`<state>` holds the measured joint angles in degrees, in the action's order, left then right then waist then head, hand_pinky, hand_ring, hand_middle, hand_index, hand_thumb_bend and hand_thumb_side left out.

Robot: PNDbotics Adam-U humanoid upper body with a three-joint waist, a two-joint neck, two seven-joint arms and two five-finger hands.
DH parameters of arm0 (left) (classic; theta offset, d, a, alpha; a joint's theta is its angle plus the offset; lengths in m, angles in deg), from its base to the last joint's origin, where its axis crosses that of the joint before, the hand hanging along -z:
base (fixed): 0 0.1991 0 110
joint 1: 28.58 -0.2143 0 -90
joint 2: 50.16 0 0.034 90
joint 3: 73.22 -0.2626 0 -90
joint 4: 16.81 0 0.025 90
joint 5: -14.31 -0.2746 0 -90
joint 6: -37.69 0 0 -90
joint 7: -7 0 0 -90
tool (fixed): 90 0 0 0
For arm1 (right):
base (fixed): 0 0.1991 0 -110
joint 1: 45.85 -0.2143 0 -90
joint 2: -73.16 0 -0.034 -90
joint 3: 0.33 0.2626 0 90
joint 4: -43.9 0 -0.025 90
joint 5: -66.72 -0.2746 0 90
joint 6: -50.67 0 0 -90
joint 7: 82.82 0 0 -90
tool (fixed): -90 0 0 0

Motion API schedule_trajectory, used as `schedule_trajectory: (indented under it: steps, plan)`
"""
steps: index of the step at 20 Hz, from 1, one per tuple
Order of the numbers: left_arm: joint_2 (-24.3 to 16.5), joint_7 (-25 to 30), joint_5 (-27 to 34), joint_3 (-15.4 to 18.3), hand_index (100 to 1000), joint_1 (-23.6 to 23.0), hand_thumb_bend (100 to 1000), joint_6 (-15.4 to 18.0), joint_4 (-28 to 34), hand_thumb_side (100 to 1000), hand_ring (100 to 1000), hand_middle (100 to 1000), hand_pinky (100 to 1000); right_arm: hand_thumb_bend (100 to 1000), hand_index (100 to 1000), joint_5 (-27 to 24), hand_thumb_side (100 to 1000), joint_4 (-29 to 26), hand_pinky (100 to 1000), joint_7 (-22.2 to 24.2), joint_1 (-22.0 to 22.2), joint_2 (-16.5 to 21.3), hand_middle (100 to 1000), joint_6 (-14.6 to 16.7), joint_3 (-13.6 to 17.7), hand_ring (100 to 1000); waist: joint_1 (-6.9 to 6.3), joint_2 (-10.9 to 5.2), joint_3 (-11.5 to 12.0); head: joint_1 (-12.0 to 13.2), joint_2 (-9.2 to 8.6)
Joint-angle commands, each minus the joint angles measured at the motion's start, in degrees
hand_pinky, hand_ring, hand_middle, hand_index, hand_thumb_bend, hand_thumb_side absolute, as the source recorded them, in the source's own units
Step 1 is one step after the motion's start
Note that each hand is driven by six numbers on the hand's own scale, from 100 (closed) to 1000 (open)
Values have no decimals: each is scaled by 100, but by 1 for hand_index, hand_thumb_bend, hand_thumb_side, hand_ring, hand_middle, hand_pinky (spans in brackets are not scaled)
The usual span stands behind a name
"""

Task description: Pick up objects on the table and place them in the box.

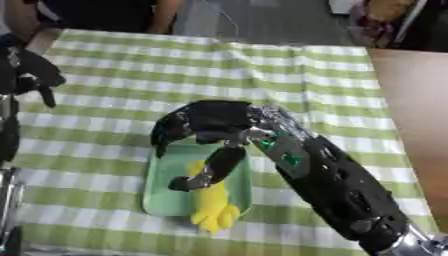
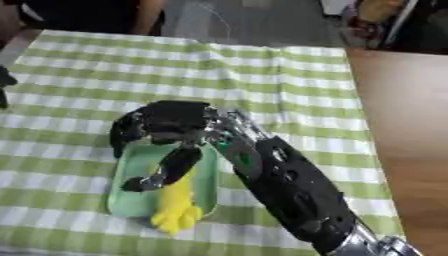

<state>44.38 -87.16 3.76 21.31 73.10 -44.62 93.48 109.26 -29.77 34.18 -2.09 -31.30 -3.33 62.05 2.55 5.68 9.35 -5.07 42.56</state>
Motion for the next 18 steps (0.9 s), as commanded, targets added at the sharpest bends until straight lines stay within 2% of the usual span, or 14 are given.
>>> schedule_trajectory:
  steps: [1, 5, 18]
  plan:
    - [-66, 6, 7, -10, 428, 68, 668, -7, 151, 1000, 449, 469, 230, 474, 821, -8, 765, -42, 729, 123, -45, 17, 840, 46, 75, 814, -46, -60, -5, -8, -95]
    - [-66, 4, 7, -10, 428, 68, 668, -7, 152, 1000, 449, 469, 230, 489, 842, -18, 766, -33, 771, 211, -46, 13, 867, 33, 91, 845, -48, -59, -7, -6, -95]
    - [-65, -1, 6, -12, 428, 67, 669, -10, 154, 1000, 450, 469, 229, 495, 845, -40, 762, -54, 776, 256, -50, 14, 863, 6, 124, 845, -51, -61, -13, -4, -98]
